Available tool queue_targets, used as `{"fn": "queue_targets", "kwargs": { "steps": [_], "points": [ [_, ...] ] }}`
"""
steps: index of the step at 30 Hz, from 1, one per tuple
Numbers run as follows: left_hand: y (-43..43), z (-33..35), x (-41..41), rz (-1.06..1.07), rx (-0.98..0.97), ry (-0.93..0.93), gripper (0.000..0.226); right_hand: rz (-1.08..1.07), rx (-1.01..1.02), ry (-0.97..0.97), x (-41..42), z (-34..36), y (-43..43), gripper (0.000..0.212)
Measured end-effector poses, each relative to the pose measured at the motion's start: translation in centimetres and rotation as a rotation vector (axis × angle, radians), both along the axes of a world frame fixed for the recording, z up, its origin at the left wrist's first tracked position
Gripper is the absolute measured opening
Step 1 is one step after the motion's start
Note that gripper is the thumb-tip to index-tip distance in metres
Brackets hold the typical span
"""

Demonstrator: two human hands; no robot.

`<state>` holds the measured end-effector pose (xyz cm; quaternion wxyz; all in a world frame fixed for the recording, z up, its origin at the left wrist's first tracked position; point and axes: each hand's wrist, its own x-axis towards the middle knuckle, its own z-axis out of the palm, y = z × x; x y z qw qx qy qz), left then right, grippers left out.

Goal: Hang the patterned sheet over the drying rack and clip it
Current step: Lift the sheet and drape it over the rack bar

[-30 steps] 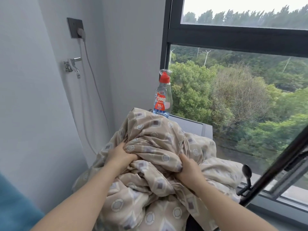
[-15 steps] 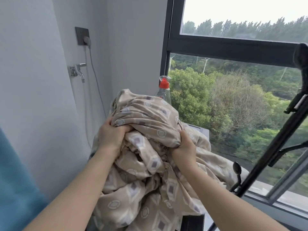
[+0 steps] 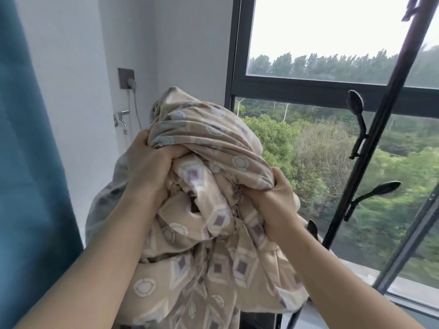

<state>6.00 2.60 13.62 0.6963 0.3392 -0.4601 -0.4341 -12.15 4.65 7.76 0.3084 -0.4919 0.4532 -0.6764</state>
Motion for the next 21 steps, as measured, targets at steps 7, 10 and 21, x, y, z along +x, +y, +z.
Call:
{"fn": "queue_targets", "kwargs": {
  "steps": [7,10,21],
  "points": [
    [2.7,-1.7,-3.2,-0.108,0.01,-0.004,0.032,0.029,0.132,-0.12,-3.5,-1.7,4.7,0.038],
    [3.7,-2.5,-5.5,-0.187,0.047,-0.022,0.029,-0.012,0.179,-0.155,-5.4,-2.8,6.5,0.071],
    [7.8,-2.2,-14.0,-0.426,0.008,-0.075,0.042,-0.129,0.147,-0.398,-12.8,-2.3,12.4,0.026]
  ]
}}
